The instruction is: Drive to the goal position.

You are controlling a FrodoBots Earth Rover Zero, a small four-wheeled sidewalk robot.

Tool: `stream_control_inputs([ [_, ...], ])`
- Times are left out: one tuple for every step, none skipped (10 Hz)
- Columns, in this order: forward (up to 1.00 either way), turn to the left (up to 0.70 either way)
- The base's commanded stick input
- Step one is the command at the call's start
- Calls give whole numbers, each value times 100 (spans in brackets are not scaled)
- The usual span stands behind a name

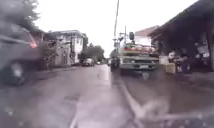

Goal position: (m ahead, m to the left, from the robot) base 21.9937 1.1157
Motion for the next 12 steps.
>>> stream_control_inputs([
  [100, 0],
  [100, 0],
  [100, 0],
  [100, 0],
  [100, 0],
  [100, 0],
  [100, 0],
  [100, 0],
  [100, 0],
  [100, 3],
  [100, 27],
  [100, 23],
])
